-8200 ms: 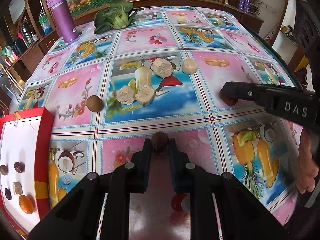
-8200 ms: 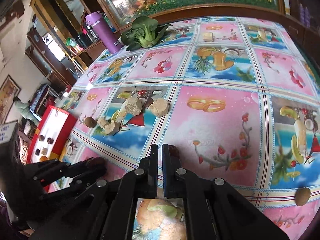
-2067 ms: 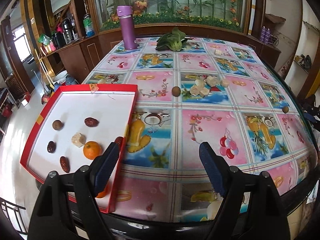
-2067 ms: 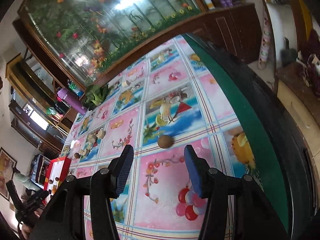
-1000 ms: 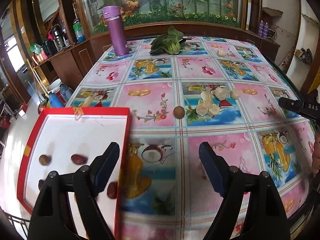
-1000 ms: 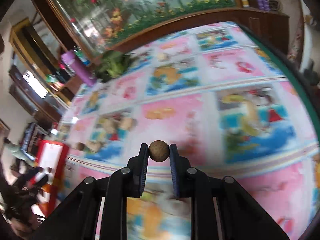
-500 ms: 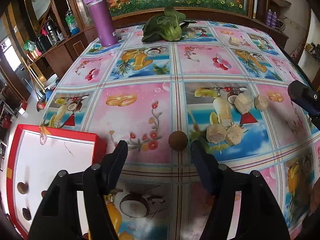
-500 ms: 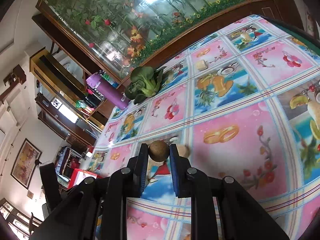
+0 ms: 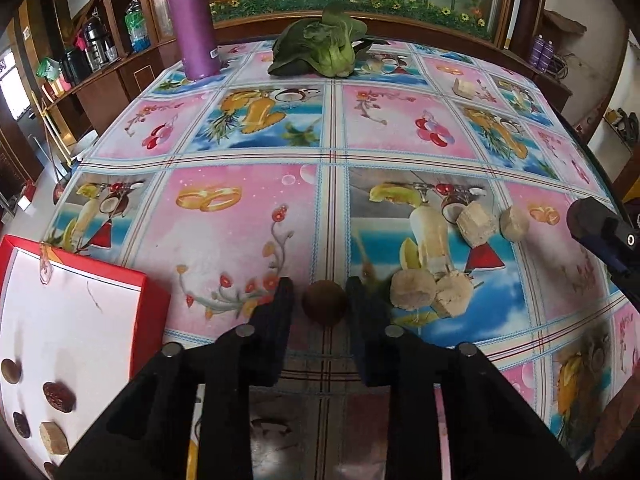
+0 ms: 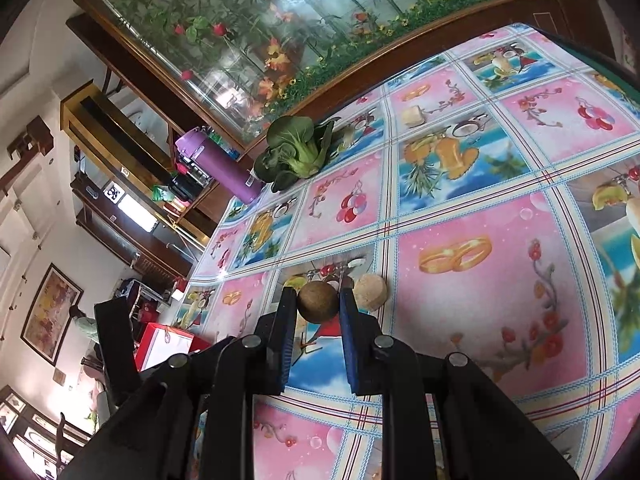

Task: Organize fruits
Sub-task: 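Grasp a brown round fruit with the right gripper while the left gripper approaches another, then grasp another brown round fruit with the left gripper while the right gripper holds its fruit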

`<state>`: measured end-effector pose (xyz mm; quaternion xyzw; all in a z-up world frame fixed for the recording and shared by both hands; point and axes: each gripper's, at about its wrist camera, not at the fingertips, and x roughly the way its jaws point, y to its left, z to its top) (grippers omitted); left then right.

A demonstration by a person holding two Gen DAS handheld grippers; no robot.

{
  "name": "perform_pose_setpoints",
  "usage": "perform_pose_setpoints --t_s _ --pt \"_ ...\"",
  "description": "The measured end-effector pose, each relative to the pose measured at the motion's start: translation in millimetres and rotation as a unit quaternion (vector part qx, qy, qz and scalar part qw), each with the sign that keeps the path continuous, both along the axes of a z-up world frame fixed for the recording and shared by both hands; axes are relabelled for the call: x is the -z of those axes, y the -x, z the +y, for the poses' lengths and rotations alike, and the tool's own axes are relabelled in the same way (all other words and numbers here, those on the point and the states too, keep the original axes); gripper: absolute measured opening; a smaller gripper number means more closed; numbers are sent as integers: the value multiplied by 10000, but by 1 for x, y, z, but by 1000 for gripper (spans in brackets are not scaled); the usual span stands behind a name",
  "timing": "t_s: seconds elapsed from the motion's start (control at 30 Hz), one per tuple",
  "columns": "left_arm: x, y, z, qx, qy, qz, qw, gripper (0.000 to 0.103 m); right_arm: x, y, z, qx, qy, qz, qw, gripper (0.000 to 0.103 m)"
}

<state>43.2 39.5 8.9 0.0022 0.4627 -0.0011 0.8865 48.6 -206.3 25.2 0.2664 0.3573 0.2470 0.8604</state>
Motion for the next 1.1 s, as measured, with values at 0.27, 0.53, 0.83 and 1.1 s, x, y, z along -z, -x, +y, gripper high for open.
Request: perform_pose_setpoints --t_s 0.27,0.53,0.83,1.1 --pt "-1 5 0 -63 112 -36 9999 23 -2 2 0 1 -20 -56 10000 19" --pt "-36 37 -12 -208 -514 -778 9954 23 -3 4 1 -61 -27 -135 9999 19" --pt "-76 81 -12 -493 -1042 -1538 9814 23 -5 6 9 -145 102 -254 9995 19" --pt "-88 101 6 -749 -1097 -1656 9772 23 -3 7 10 -115 184 -249 9995 19"
